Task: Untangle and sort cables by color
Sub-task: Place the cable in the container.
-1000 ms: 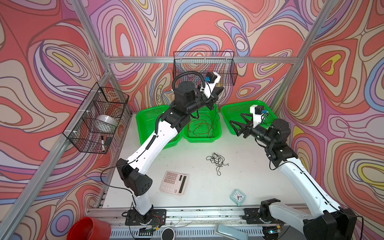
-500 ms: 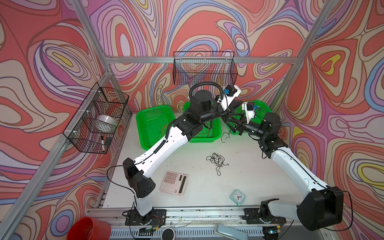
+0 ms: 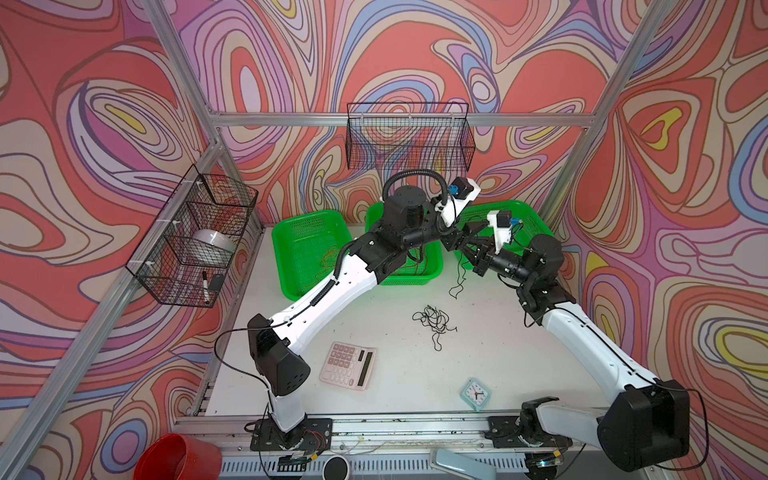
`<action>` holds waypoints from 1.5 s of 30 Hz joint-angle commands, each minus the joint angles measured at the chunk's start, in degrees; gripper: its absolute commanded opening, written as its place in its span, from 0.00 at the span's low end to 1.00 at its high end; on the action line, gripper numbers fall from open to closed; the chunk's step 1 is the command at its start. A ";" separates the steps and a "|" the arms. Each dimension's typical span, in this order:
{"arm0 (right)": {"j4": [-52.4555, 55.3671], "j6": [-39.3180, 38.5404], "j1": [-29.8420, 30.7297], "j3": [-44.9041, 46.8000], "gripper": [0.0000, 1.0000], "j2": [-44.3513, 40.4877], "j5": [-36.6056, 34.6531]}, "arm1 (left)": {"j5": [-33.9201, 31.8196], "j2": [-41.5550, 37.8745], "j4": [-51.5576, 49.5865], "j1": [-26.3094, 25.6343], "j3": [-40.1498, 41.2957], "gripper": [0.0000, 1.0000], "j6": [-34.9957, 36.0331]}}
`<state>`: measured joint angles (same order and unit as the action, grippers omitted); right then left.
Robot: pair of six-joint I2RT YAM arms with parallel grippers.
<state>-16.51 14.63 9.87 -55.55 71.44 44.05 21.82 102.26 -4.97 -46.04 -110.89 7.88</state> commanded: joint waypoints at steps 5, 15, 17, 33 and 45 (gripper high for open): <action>9.48 -0.77 0.16 -7.14 0.00 6.10 -9.09 | -4.01 -7.27 -1.18 0.75 9.26 1.00 0.19; 15.85 -2.42 -2.35 -20.68 0.00 21.31 -29.58 | -10.14 -16.05 -0.28 3.68 27.78 1.00 -2.15; 15.98 -2.75 -3.61 -23.88 0.00 24.81 -31.72 | -10.81 -16.96 -0.16 3.68 30.85 1.00 -2.67; 18.48 -6.76 -9.10 -48.95 0.00 53.11 -48.39 | -12.32 -19.05 -0.58 2.64 47.10 0.88 -9.45; 36.48 -9.88 -9.53 -54.82 0.98 53.98 -53.02 | -10.48 -12.93 -1.14 1.50 47.33 0.85 -10.43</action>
<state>13.91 6.02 0.43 -109.14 128.77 -7.38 10.31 87.50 -5.61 -44.31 -63.22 -1.65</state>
